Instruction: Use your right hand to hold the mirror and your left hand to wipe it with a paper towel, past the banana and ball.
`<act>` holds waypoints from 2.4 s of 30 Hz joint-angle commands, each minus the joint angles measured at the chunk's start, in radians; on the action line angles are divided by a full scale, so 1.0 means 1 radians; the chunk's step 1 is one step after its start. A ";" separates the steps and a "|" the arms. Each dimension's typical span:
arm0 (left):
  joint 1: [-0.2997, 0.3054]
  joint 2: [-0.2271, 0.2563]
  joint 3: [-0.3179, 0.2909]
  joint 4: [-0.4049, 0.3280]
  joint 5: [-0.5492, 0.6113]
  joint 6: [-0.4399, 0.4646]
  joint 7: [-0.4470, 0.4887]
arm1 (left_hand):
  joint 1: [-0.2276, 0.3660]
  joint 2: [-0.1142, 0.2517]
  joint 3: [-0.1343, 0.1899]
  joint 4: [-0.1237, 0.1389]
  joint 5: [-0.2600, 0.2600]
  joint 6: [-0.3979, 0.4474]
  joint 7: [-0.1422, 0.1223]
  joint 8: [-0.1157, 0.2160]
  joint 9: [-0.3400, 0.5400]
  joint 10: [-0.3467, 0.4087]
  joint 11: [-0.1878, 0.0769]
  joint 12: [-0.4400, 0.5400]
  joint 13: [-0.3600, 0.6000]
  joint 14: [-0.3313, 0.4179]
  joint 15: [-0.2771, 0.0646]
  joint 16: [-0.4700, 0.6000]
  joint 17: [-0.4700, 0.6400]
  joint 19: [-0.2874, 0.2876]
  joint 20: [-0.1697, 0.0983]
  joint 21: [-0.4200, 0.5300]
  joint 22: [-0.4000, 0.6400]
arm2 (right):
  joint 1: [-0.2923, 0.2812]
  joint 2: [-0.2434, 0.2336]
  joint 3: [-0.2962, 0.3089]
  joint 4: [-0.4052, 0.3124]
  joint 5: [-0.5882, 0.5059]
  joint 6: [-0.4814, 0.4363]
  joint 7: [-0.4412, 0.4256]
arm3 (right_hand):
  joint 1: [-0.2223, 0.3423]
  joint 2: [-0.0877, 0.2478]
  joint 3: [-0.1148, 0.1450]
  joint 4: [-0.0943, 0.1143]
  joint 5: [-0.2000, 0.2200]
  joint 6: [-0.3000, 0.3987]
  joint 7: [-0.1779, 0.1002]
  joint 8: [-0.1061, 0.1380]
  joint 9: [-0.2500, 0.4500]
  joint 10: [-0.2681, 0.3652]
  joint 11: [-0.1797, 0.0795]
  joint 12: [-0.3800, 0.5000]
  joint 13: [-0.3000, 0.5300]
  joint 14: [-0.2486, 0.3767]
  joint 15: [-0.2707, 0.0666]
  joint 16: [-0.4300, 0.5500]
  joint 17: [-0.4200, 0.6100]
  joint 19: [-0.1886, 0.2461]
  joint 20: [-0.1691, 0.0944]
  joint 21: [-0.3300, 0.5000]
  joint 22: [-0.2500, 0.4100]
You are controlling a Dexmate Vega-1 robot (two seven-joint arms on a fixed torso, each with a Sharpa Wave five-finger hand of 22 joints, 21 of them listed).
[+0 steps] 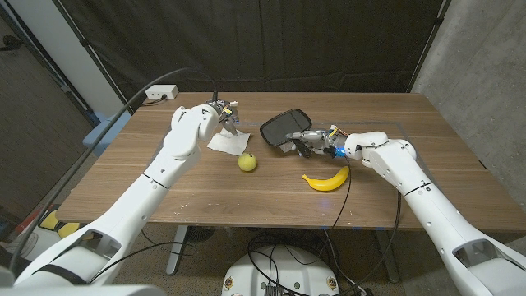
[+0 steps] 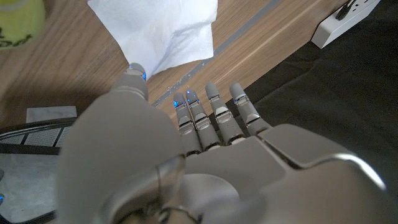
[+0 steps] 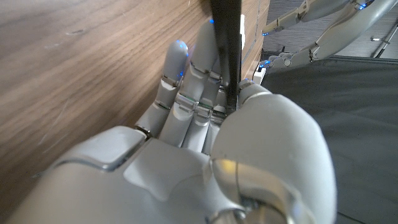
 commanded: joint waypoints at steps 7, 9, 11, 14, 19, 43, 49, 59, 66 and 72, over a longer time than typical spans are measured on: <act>0.052 -0.051 -0.030 -0.011 0.142 -0.027 0.077 | -0.141 0.033 -0.058 0.092 0.005 -0.006 0.018 0.017 -0.002 -0.066 0.016 0.014 -0.042 -0.056 -0.008 0.020 -0.050 0.002 -0.016 -0.034 0.002 | 0.015 0.037 0.021 0.078 0.002 -0.043 -0.045 | 0.117 0.101 0.027 -0.016 -0.002 -0.012 0.014 -0.008 -0.008 0.052 -0.034 0.000 0.001 -0.046 -0.061 0.001 -0.007 0.022 -0.135 0.003 -0.007; 0.057 -0.053 -0.034 -0.016 0.144 -0.036 0.084 | -0.146 0.036 -0.061 0.095 0.005 0.008 0.021 0.022 -0.003 -0.064 0.019 0.016 -0.045 -0.064 -0.005 0.018 -0.054 0.003 -0.018 -0.036 0.002 | 0.013 0.041 0.026 0.083 0.003 -0.044 -0.050 | 0.119 0.100 0.028 -0.017 -0.003 -0.015 0.014 -0.009 -0.011 0.052 -0.033 0.001 0.002 -0.045 -0.061 0.002 -0.009 0.024 -0.136 0.003 -0.008; 0.064 -0.056 -0.042 -0.021 0.136 -0.045 0.102 | -0.148 0.038 -0.062 0.096 0.004 0.010 0.020 0.023 -0.003 -0.065 0.018 0.016 -0.047 -0.066 -0.005 0.019 -0.057 0.003 -0.023 -0.038 0.002 | 0.013 0.041 0.028 0.086 0.004 -0.045 -0.049 | 0.122 0.099 0.031 -0.020 -0.004 -0.031 0.023 -0.016 -0.017 0.055 -0.031 -0.002 -0.004 -0.044 -0.061 0.001 -0.012 0.027 -0.136 0.003 -0.010; 0.069 -0.059 -0.051 -0.024 0.131 -0.057 0.117 | -0.150 0.039 -0.063 0.096 0.004 0.014 0.022 0.024 -0.004 -0.065 0.018 0.017 -0.050 -0.066 -0.007 0.019 -0.060 0.006 -0.026 -0.039 0.002 | 0.011 0.046 0.035 0.089 0.010 -0.051 -0.049 | 0.123 0.097 0.033 -0.021 -0.007 -0.055 0.032 -0.024 -0.025 0.048 -0.029 -0.002 0.002 -0.045 -0.061 0.001 -0.013 0.026 -0.135 0.001 -0.013; 0.076 -0.060 -0.063 -0.031 0.115 -0.080 0.137 | -0.152 0.041 -0.066 0.097 0.003 0.024 0.020 0.027 -0.005 -0.064 0.014 0.019 -0.053 -0.066 -0.009 0.021 -0.065 0.007 -0.029 -0.042 0.002 | 0.001 0.055 0.054 0.089 0.025 -0.060 -0.056 | 0.134 0.097 0.042 -0.032 -0.012 -0.104 0.043 -0.029 -0.045 0.042 -0.018 -0.009 -0.006 -0.048 -0.062 -0.002 -0.020 0.029 -0.136 -0.002 -0.018; 0.099 -0.061 -0.071 -0.060 0.137 -0.125 0.195 | -0.092 0.083 -0.043 0.067 0.012 0.029 0.012 0.025 -0.010 -0.058 0.007 0.024 -0.076 -0.068 -0.029 0.026 -0.098 0.009 -0.029 -0.062 0.003 | 0.011 0.026 0.102 0.189 0.116 -0.021 0.118 | -0.340 -0.079 -0.154 0.114 -0.036 -0.474 0.131 -0.006 -0.207 -0.354 0.160 -0.265 -0.153 -0.364 0.056 -0.306 -0.333 -0.096 -0.046 -0.253 -0.075; 0.103 -0.064 -0.072 -0.065 0.146 -0.130 0.198 | -0.067 0.093 -0.033 0.055 0.015 0.023 0.012 0.022 -0.010 -0.061 0.006 0.023 -0.081 -0.071 -0.031 0.027 -0.107 0.007 -0.027 -0.068 0.003 | -0.009 0.030 0.133 0.183 0.142 -0.023 0.120 | -0.473 -0.094 -0.208 0.120 -0.035 -0.500 0.135 -0.005 -0.219 -0.408 0.201 -0.277 -0.162 -0.424 0.117 -0.340 -0.370 -0.121 0.006 -0.321 -0.072; 0.117 -0.065 -0.080 -0.080 0.147 -0.141 0.205 | -0.044 0.101 -0.026 0.044 0.018 0.023 0.008 0.021 -0.010 -0.064 0.005 0.024 -0.086 -0.072 -0.033 0.028 -0.117 0.010 -0.028 -0.073 0.003 | -0.048 0.042 0.200 0.162 0.192 -0.044 0.094 | -0.698 -0.103 -0.308 0.101 -0.007 -0.562 0.135 0.002 -0.220 -0.551 0.249 -0.301 -0.208 -0.601 0.242 -0.421 -0.437 -0.162 0.094 -0.464 -0.067; 0.129 -0.062 -0.092 -0.089 0.143 -0.147 0.217 | -0.040 0.101 -0.028 0.042 0.018 0.023 0.004 0.021 -0.010 -0.063 0.004 0.025 -0.088 -0.072 -0.035 0.029 -0.121 0.012 -0.028 -0.077 0.003 | -0.079 0.043 0.235 0.124 0.207 -0.053 0.059 | -0.740 -0.076 -0.332 0.079 0.004 -0.637 0.134 0.000 -0.226 -0.700 0.250 -0.306 -0.271 -0.762 0.303 -0.501 -0.490 -0.255 0.163 -0.597 -0.068; 0.139 -0.055 -0.105 -0.097 0.136 -0.155 0.228 | -0.040 0.100 -0.030 0.042 0.018 0.021 0.005 0.020 -0.010 -0.062 0.004 0.026 -0.090 -0.073 -0.036 0.029 -0.125 0.011 -0.029 -0.080 0.003 | -0.110 0.033 0.261 0.082 0.223 -0.085 0.033 | -0.750 -0.059 -0.345 0.063 0.004 -0.718 0.133 -0.005 -0.233 -0.814 0.250 -0.308 -0.322 -0.893 0.345 -0.525 -0.528 -0.324 0.213 -0.709 -0.068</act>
